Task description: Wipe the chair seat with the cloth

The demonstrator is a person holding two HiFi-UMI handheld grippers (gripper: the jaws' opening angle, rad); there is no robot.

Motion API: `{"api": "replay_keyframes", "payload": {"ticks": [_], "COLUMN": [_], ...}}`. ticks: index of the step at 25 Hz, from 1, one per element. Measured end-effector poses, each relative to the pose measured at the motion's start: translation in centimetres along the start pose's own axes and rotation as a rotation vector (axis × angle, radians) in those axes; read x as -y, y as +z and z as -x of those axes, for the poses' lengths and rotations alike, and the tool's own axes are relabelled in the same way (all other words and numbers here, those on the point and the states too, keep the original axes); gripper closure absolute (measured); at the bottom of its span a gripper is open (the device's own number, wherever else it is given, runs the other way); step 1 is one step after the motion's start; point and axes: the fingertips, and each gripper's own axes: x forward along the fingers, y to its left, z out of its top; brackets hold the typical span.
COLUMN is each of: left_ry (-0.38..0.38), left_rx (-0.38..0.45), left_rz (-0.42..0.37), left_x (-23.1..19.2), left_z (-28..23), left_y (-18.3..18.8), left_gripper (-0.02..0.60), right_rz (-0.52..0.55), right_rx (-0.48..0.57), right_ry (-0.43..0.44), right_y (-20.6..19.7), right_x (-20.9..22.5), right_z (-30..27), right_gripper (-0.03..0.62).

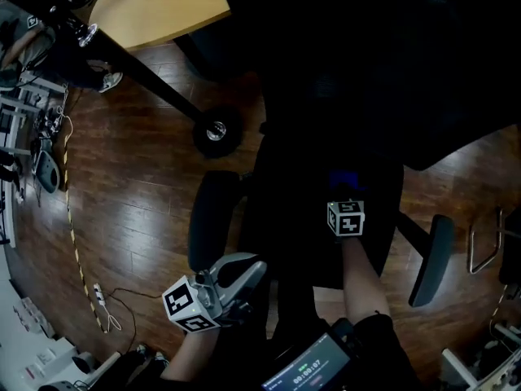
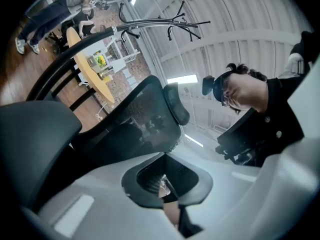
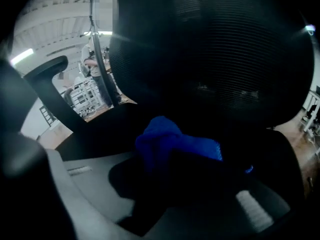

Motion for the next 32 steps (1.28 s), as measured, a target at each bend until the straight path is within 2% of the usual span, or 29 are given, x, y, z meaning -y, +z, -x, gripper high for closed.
{"api": "replay_keyframes", "payload": {"ticks": [5,8,16,19,21,23,28,32], "left_ry": [-0.07,-0.083,-0.08,-0.07,-0.059,-0.044,0.007,0.044], "left_rx": [-0.11,-0.139,-0.131,-0.103,-0.086,-0.065,0.022,0.069], "left_rz": [-0.012,-0.01,-0.008,-0.017,-0.02,-0.024,-0.047,-0.061], "left_x": [0.2,0.6,2.8,3.2,3.4,3.0,2.4,2.3], "left_z": [-1.8,-3.0,-5.3,-4.3,-3.1,-2.1,0.2,2.3], "left_y": [-2.6,-3.2,-2.1,-1.4,-0.8,-0.2,1.8,2.9], "left_gripper": [0.578,0.578,0.578,0.578,0.578,0.578,0.578,0.578], "right_rz": [-0.068,-0.085,-0.069,-0.146,-0.211,-0.212,-0.207,-0.154], "right_rx": [0.001,-0.006,0.029,0.066,0.112,0.139,0.158,0.135], "right_ry": [-0.168,-0.238,-0.243,-0.237,-0.214,-0.149,0.109,0.285], "right_y": [-4.4,-6.4,-4.5,-3.3,-2.8,-2.0,2.4,4.7], "right_x": [9.4,13.0,14.9,14.6,12.5,8.8,-2.8,-12.7], "right_z": [6.1,9.4,12.4,13.2,13.7,12.8,7.4,3.7], "right_gripper": [0.536,0.536,0.534,0.534,0.534,0.534,0.534,0.534]}}
